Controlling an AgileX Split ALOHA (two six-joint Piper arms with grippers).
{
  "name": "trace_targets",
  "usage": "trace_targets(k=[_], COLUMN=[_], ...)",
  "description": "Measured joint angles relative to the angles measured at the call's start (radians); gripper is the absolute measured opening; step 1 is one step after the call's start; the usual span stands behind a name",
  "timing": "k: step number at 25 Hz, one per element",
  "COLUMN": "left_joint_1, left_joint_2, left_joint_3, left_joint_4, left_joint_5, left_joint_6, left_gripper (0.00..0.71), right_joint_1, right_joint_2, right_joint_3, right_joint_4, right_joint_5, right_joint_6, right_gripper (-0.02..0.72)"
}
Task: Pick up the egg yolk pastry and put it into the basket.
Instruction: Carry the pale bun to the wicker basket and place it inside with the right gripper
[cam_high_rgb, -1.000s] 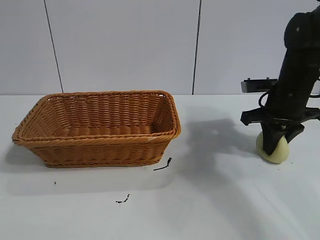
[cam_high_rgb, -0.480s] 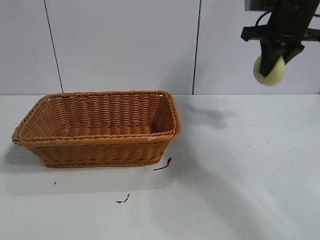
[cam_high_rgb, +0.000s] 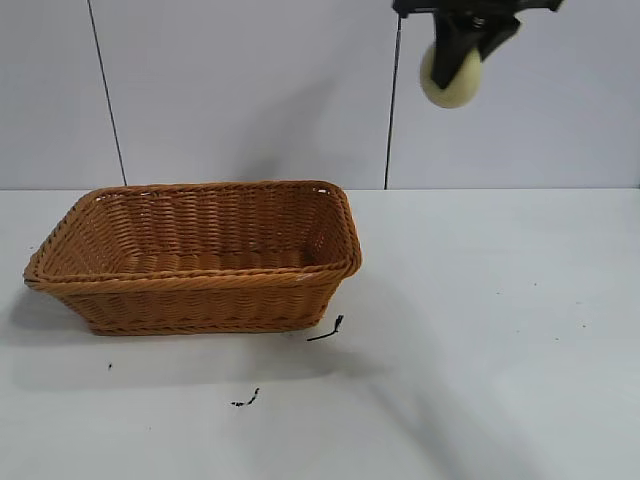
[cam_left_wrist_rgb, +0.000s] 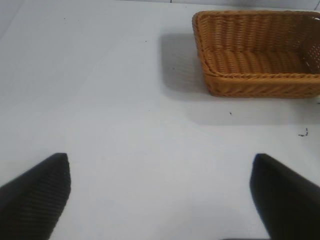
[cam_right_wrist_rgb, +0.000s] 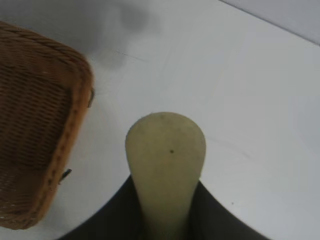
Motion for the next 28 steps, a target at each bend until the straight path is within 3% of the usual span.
trace_targets(k=[10, 17, 23, 26, 28], left_joint_1=[0.000, 0.000, 0.000, 0.000, 0.000], left_joint_2=[0.000, 0.000, 0.000, 0.000, 0.000], left_joint_3=[0.000, 0.000, 0.000, 0.000, 0.000], left_joint_4=[0.000, 0.000, 0.000, 0.000, 0.000], left_joint_5=[0.000, 0.000, 0.000, 0.000, 0.000], left_joint_6=[0.000, 0.000, 0.000, 0.000, 0.000], left_gripper=[0.696, 0.696, 0.696, 0.696, 0.696], right_joint_1=[0.272, 0.303, 0.301, 0.301, 0.301], right_joint_2=[0.085, 0.256, 0.345, 0.345, 0.343], right_joint_3=[-0.012, -0.012, -0.012, -0.012, -0.012], right_joint_4=[0.000, 0.000, 0.006, 0.012, 0.012], right_joint_5=[-0.103, -0.246, -0.270, -0.270, -0.270], right_joint_6=[0.000, 0.014, 0.037, 0.040, 0.040], right_gripper=[0.102, 0.102, 0.110, 0.222, 0.408])
